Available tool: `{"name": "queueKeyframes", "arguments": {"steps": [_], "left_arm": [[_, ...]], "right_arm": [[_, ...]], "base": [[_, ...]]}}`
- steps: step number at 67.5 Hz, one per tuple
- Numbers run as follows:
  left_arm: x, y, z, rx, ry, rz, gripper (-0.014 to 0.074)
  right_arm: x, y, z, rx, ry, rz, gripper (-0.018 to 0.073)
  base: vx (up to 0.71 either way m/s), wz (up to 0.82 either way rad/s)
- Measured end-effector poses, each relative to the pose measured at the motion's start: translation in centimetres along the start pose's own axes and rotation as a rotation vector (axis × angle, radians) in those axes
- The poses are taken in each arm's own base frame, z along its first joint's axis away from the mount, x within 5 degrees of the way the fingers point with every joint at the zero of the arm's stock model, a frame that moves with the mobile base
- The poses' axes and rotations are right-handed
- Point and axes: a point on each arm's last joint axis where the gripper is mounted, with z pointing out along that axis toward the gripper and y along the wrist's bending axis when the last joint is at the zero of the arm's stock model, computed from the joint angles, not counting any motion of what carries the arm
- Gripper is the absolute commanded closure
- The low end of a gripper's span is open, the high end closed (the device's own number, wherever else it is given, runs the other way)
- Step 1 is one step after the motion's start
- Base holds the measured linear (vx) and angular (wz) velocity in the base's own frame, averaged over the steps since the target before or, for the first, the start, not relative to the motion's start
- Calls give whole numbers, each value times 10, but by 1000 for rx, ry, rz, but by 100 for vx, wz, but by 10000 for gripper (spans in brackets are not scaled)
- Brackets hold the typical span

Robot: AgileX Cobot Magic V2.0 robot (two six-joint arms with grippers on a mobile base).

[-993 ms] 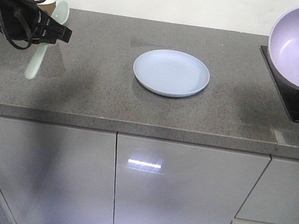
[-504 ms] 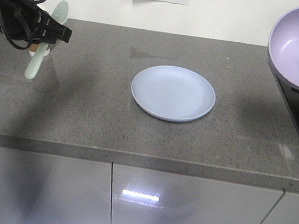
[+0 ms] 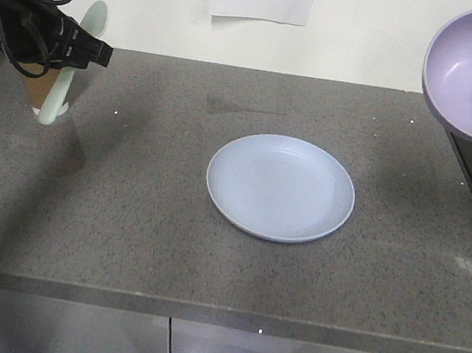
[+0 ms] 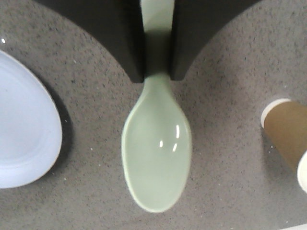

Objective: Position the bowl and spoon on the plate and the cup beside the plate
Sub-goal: 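Hold spoon and bowl while approaching the light blue plate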

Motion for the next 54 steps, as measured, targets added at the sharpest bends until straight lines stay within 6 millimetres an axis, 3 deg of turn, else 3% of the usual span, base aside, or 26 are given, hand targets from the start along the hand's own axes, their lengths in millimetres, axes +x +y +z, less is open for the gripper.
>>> {"name": "queueKeyframes", "arguments": {"steps": [54], "left_arm": [[0, 0, 0, 0, 0, 0, 603]], "right_arm": [[0, 0, 0, 0, 0, 1, 562]], "base": [[10, 0]]}}
